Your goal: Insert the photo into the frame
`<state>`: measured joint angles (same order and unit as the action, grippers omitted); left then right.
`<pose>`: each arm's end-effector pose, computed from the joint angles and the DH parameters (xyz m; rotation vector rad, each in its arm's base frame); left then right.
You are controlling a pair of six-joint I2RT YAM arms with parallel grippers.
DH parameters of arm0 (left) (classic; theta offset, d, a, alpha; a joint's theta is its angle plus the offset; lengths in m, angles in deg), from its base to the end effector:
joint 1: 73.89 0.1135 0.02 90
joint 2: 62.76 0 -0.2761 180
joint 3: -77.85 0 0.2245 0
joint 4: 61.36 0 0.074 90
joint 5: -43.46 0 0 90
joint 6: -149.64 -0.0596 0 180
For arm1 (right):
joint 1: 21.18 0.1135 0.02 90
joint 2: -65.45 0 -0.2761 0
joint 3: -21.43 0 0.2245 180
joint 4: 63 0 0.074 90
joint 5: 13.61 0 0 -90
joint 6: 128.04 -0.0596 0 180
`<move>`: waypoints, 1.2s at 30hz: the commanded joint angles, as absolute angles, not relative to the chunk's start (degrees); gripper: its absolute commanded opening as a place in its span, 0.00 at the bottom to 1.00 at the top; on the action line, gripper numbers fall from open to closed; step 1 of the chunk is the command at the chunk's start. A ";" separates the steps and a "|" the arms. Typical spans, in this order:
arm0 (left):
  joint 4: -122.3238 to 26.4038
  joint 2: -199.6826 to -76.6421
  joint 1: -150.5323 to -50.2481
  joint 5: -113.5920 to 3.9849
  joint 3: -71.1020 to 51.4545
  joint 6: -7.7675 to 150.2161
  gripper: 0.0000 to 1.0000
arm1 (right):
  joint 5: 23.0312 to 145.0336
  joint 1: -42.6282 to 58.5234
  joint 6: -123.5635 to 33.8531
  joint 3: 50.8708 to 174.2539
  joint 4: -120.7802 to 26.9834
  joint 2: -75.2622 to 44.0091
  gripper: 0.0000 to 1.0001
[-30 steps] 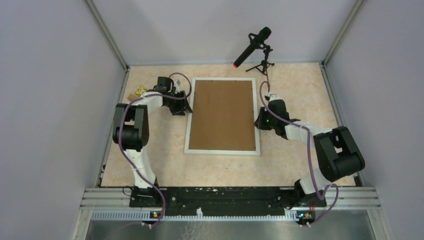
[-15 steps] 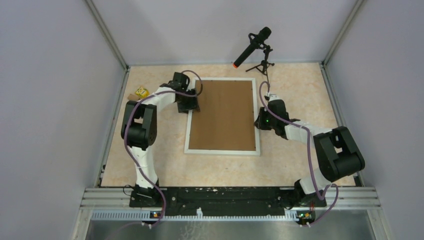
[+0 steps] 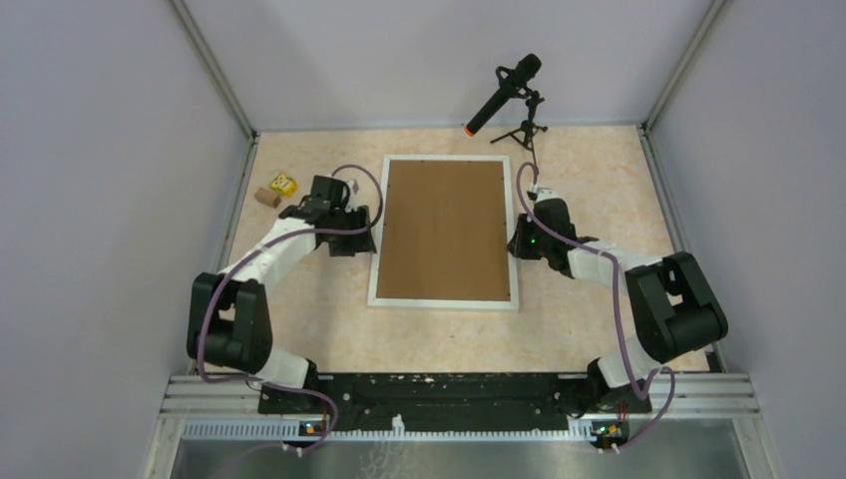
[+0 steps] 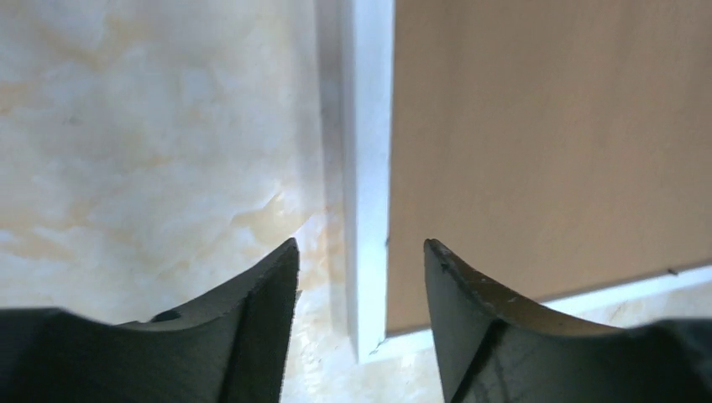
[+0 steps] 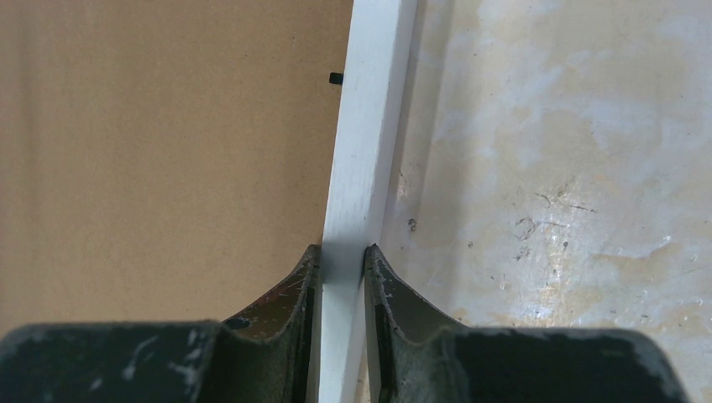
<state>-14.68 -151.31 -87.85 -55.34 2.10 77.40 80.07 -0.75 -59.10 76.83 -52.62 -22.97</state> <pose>0.2884 -0.0811 0.2253 -0.0322 2.6437 -0.3927 0.2776 0.1075 0.1754 -0.0197 2.3674 0.4322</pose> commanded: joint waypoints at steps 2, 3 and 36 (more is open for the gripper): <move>-17.59 -145.00 -79.81 -65.57 10.50 74.40 0.57 | 83.11 1.94 -57.41 74.91 -44.64 -27.55 0.00; -17.57 -145.22 -79.60 -67.78 11.10 74.16 0.57 | 83.11 1.94 -57.45 74.90 -44.70 -27.52 0.00; -21.61 -157.44 -80.04 -72.79 11.43 75.29 0.43 | 83.42 1.94 -57.29 74.83 -44.67 -27.31 0.00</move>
